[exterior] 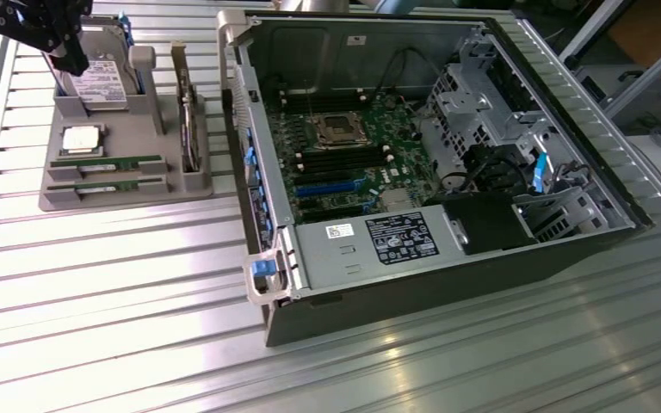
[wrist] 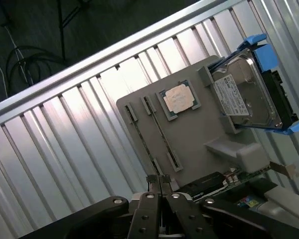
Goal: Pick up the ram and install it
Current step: 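Pick up the ram and move it above insertion slot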
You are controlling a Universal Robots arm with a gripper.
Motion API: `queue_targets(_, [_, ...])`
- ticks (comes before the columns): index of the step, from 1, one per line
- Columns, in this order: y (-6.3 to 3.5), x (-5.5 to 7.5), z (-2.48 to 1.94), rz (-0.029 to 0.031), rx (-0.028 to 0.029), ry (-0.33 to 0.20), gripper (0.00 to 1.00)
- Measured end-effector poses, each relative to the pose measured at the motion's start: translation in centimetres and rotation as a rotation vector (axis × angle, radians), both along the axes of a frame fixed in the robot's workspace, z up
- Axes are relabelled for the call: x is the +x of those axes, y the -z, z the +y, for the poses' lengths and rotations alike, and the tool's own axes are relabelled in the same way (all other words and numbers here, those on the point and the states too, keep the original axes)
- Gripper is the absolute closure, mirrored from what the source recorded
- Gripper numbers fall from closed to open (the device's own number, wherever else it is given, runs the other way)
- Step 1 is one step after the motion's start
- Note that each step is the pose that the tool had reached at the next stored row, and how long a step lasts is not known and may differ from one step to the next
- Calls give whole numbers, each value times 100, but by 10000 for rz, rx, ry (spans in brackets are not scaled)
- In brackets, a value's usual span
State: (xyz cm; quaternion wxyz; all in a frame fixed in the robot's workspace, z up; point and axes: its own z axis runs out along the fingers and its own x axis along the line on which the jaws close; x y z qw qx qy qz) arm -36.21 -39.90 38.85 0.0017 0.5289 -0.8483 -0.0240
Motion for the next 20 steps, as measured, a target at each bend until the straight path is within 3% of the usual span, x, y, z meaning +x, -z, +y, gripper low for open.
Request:
queue_targets(18, [3,0,0,0,-10,-2630,86])
queue_targets(20, [4,0,0,0,-12,-3099,86])
